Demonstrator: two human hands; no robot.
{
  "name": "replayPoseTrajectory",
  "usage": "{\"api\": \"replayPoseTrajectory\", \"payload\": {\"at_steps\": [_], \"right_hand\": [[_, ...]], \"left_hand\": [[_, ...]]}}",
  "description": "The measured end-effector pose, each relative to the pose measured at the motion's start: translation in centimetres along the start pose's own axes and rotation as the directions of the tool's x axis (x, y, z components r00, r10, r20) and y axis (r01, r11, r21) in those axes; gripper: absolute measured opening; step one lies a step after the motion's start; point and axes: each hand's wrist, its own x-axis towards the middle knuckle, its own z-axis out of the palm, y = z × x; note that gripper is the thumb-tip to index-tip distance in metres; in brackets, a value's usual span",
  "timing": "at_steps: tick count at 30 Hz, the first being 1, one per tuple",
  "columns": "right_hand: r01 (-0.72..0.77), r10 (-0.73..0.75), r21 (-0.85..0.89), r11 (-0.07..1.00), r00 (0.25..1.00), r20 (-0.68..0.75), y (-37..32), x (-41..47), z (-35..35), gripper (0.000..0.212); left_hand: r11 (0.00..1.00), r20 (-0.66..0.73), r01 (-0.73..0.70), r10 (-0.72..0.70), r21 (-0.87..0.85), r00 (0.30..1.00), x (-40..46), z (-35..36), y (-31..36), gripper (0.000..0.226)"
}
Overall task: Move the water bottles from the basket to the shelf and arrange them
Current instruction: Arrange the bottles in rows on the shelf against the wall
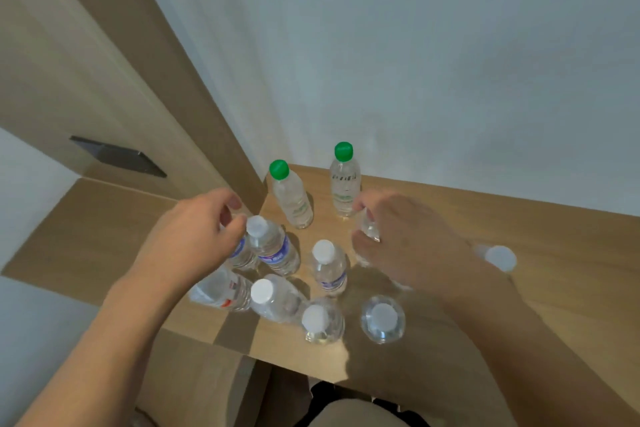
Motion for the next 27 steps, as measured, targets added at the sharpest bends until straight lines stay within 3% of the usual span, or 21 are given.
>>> {"api": "replayPoseTrajectory", "payload": {"at_steps": [3, 7, 12, 19, 27], "right_hand": [[0.041, -0.032, -0.065, 0.997, 0.990, 0.137, -1.9, 1.4, 1.4, 0.038], [0.062, 0.006, -0.194, 0.979, 0.943, 0.332, -3.3, 3.2, 4.5, 0.042], [0.053, 0.031, -0.244, 0.968, 0.944, 0.330, -3.3, 4.4, 6.4, 0.026], [0.037, 0.062, -0.341, 0.939, 0.960, 0.273, -4.0, 4.7, 5.5, 0.024], [0.053, 0.004, -0.377, 0.925, 0.989, 0.150, -8.5, 6.2, -6.6, 0.028]], "left_hand": [[0.998, 0.077, -0.070, 0.070, 0.001, 0.995, 1.4, 1.4, -0.2, 0.026], [0.978, 0.217, -0.147, 0.113, 0.148, 0.970, 3.2, 3.8, -1.0, 0.043], [0.962, 0.280, -0.209, 0.155, 0.175, 0.947, 3.8, 5.8, -1.2, 0.030], [0.954, 0.224, -0.284, 0.256, 0.101, 0.940, 3.1, 3.4, -1.8, 0.025], [0.910, -0.070, -0.411, 0.414, 0.061, 0.908, 4.3, -11.4, 0.1, 0.035]]}}
